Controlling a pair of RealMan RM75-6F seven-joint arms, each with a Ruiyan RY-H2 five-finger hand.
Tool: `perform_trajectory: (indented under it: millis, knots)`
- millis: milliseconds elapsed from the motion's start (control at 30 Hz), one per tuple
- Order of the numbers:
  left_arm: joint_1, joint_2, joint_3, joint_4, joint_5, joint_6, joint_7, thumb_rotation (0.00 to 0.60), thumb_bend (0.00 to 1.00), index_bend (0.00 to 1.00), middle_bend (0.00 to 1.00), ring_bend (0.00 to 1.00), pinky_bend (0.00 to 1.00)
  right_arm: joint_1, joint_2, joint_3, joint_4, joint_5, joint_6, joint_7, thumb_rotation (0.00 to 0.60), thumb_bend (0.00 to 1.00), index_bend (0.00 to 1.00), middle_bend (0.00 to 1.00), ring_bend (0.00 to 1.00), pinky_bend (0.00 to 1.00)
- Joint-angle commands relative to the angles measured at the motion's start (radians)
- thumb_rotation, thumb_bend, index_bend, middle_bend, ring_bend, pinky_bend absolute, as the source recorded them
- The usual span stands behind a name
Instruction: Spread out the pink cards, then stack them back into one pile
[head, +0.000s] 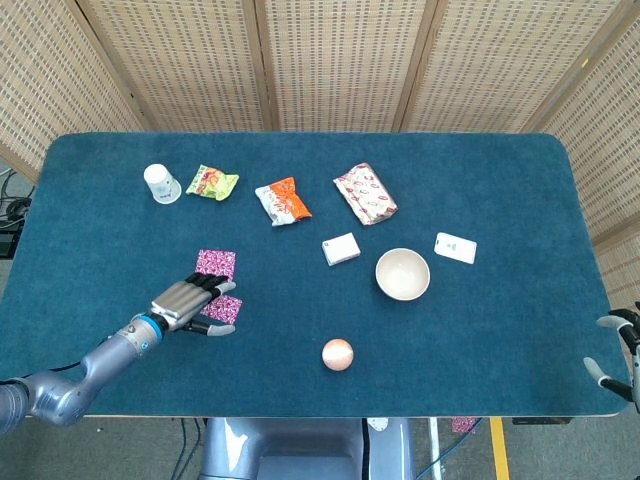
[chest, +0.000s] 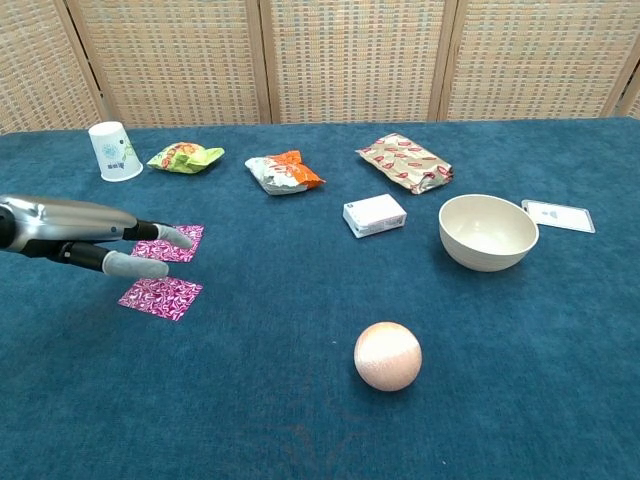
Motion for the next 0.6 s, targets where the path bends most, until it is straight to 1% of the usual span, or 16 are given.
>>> perform_trajectory:
  millis: [33,333,600]
  knots:
    - [-0.004,-0.021,-0.016,0.058,-0.028,-0.018,-0.017,0.008,0.0,0.0,0.0,0.0,0.04,0.001,-0.001,0.001,0.0,0.001,-0.001,-0.002,0.6,0.23,0.35,0.31,0.16,0.14]
    - [-0.015,-0.071,-0.013,0.172,-0.074,-0.082,-0.028,0.006,0.0,0.0,0.0,0.0,0.04,-0.003,0.0,-0.001,-0.003,0.0,0.002,-0.005,0.6,0.23,0.35,0.31,0.16,0.14]
    - [-0.017,-0.095,-0.019,0.208,-0.077,-0.097,-0.038,0.007,0.0,0.0,0.0,0.0,0.04,-0.004,0.001,-0.002,-0.005,0.0,0.003,-0.007,0.6,0.23,0.35,0.31,0.16,0.14]
